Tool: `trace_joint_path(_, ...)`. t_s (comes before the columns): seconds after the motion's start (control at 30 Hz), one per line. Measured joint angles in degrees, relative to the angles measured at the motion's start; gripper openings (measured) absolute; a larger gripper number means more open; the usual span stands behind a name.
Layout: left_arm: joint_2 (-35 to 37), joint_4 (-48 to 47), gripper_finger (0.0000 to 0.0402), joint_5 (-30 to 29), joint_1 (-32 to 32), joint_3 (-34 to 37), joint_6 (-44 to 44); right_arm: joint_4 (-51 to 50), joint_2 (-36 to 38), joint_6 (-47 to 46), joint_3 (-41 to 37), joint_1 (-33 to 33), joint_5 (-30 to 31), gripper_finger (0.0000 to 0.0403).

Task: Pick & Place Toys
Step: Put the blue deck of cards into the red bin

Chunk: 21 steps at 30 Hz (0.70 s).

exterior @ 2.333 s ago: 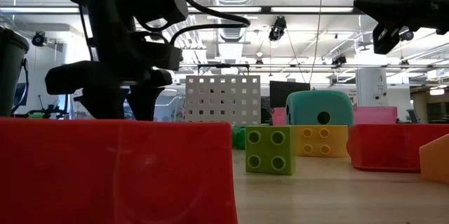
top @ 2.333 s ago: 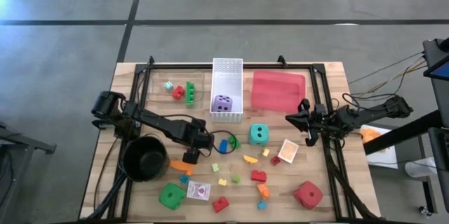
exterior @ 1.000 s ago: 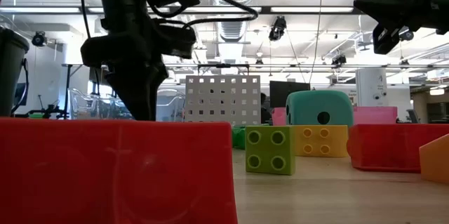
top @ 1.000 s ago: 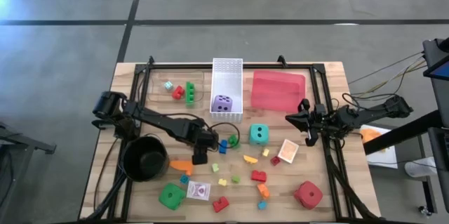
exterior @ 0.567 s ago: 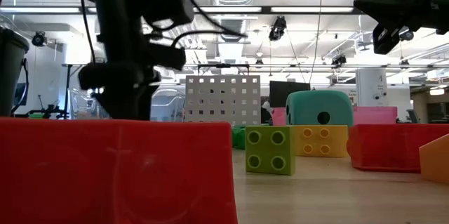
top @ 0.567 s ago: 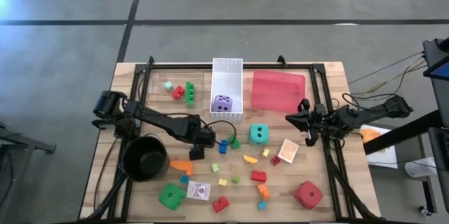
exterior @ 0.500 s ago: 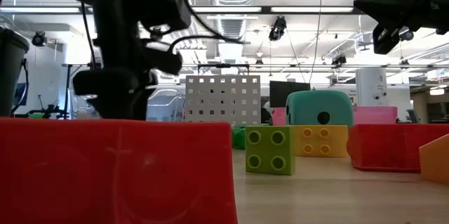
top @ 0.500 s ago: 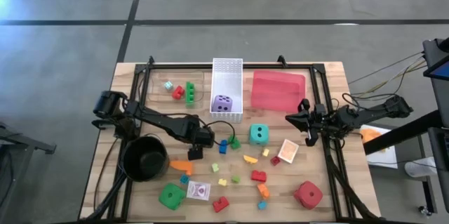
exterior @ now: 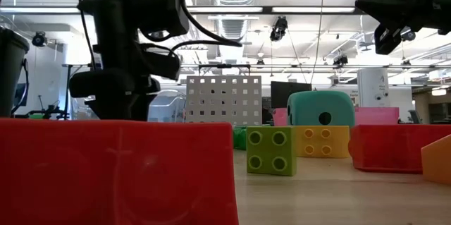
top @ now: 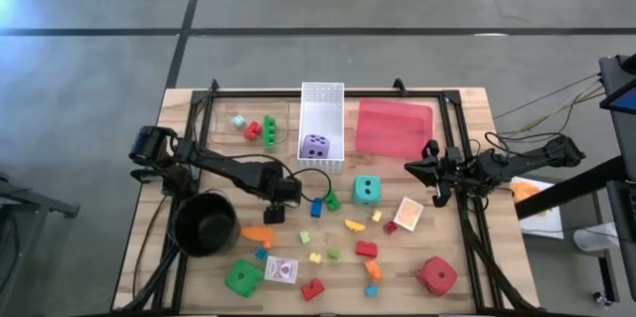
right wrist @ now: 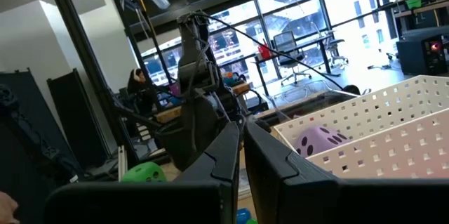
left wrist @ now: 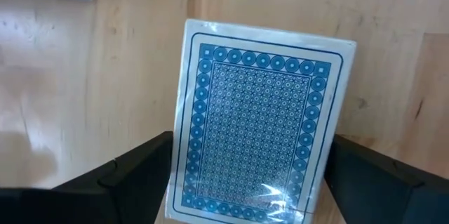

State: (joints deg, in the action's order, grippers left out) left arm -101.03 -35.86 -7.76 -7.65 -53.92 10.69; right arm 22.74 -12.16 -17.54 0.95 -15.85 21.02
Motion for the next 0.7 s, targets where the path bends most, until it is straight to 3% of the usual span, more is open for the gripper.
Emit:
trace_joint_path(0.3, 0.0, 1.1, 0.034, 3.6, 0.2, 0.7, -0.6, 0.0, 0.0, 0.0, 0.0, 0.0, 0.0, 0.0021)
trace_joint_path(0.5, 0.0, 1.3, 0.0302, 4.6, 0.2, 0.7, -0.5, 0.0, 0.0, 0.0, 0.0, 0.0, 0.0, 0.0021)
trace_joint_path(0.7, 0.0, 1.5, 0.0302, 5.0, 0.2, 0.8, -0.2, 0.0, 0.0, 0.0, 0.0, 0.0, 0.0, 0.0021)
